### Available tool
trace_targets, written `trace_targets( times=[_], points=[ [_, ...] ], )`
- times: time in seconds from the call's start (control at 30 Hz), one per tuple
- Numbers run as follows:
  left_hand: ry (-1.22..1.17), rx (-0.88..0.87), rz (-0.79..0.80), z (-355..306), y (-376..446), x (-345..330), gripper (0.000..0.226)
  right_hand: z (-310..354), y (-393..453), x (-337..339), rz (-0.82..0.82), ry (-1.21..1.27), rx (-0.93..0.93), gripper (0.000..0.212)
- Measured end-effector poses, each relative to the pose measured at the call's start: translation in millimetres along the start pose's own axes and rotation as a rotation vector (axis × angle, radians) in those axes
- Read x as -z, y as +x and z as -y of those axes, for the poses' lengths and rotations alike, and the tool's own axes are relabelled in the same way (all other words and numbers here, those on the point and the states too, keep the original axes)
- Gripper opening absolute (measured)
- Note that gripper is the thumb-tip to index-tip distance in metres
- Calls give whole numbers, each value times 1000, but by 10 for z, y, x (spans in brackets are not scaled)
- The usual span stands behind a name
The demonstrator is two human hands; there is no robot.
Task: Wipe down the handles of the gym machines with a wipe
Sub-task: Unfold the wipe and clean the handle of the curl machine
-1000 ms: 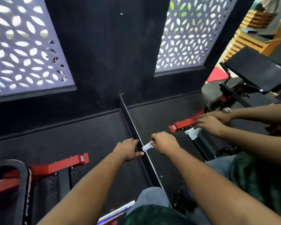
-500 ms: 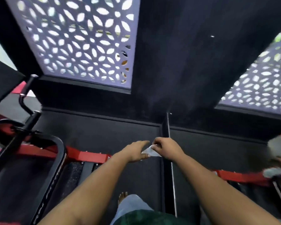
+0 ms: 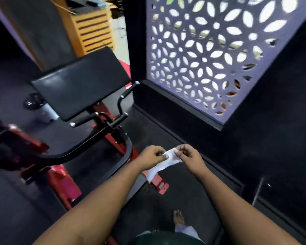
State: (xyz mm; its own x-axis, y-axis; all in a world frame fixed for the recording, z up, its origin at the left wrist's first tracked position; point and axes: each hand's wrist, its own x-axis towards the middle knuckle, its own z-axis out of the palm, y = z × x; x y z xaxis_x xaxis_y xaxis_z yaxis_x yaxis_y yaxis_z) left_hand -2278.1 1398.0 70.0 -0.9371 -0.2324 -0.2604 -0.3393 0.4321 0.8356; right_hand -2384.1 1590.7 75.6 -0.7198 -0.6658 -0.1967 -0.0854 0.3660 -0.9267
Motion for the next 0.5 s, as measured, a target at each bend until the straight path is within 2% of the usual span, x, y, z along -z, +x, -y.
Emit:
trace_targets(
  times=[0.1, 0.17, 0.2, 0.3, 0.37, 0.5],
  points=[
    [-274, 72, -182, -9, -41, 140, 15, 74, 277, -111, 204, 109, -67, 39],
    [-396, 95, -293, -55, -55, 202, 18, 146, 443, -167, 305, 67, -131, 62],
    [-451, 112, -358, -86, -50, 219, 20, 192, 515, -185, 353, 48, -157, 66],
    [-652, 174, -534, -227, -50, 246, 21, 358, 653, -231, 490, 222, -238, 46],
    [-740, 199, -607, -287, -56, 258, 17, 468, 728, -267, 536, 358, -234, 46],
    [-746, 238, -725, -291, -112, 278, 18, 614, 865, -335, 548, 494, -234, 17]
  ],
)
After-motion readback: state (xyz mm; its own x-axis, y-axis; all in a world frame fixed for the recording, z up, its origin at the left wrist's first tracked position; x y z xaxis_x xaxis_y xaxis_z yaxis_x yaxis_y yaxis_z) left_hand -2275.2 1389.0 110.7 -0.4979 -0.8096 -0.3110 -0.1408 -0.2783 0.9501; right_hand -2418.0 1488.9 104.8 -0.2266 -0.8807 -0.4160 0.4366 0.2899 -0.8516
